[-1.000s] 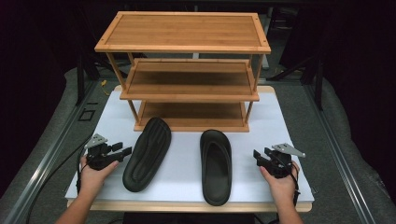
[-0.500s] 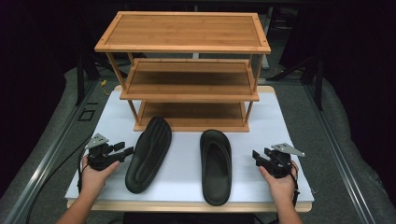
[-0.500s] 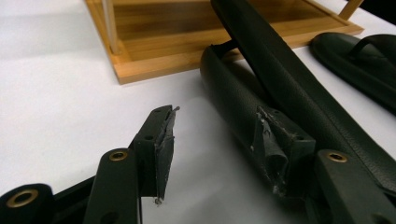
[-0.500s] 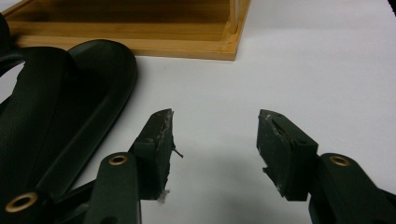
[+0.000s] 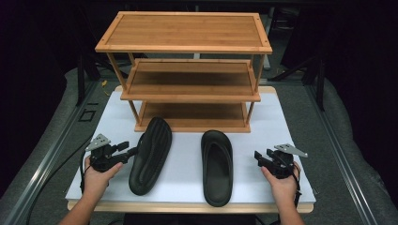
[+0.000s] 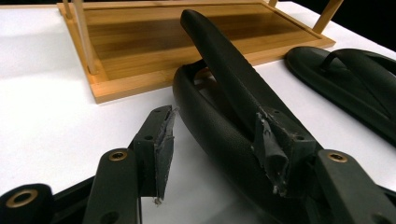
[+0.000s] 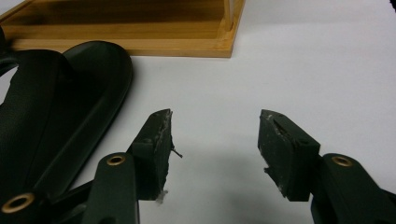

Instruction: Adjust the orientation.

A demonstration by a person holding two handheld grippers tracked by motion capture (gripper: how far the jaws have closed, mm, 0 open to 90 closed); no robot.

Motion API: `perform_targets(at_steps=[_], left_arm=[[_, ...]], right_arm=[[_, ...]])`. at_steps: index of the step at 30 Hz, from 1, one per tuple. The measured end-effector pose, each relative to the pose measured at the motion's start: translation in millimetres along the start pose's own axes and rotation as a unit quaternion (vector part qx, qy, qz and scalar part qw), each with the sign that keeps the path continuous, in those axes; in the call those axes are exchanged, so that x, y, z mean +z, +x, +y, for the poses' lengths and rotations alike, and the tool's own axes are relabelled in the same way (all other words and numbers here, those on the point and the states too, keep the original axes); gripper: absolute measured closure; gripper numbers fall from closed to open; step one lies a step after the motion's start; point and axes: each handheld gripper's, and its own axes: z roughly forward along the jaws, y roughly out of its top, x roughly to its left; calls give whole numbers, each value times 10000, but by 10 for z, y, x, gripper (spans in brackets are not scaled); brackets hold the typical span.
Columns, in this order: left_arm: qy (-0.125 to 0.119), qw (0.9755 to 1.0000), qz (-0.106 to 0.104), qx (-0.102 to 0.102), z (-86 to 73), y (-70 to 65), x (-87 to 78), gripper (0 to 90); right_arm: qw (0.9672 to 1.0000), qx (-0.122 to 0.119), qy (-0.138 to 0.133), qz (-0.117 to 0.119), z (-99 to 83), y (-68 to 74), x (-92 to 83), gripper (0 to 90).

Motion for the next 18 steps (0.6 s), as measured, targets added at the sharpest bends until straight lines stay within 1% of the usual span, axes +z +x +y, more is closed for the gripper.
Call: perform_targets(at_steps=[1,2,7,10,11,12,13,16,17,18], left_arm=[[0,10000,0,0,0,0,0,473],[-44,10000,-61,-49,11,-17,15,474],[-71,9999,-149,-43,41,-63,39,478],[-108,9995,-276,-67,63,-111,47,476],[-108,9995,-276,-67,63,-111,47,474],[-115,9994,-327,-71,80,-150,54,469],[-115,9994,-327,-71,80,-150,54,463],[-160,9987,-485,-79,116,-228,86,446],[-174,9984,-522,-94,126,-254,96,443],[-184,9984,-538,-69,137,-277,106,442]], right_arm=[[10000,0,0,0,0,0,0,448],[10000,4,8,-13,-1,0,2,448],[10000,37,12,-1,0,-4,-4,446],[10000,78,-8,-12,-2,-11,-2,444],[10000,78,-8,-12,-2,-11,-2,444],[9999,105,48,31,-1,-19,-7,444],[9999,117,24,-16,-4,-18,-1,443],[9999,135,56,50,-3,-29,-7,441],[9999,134,53,50,-4,-30,-5,440],[9999,146,56,39,-5,-29,-5,440]])
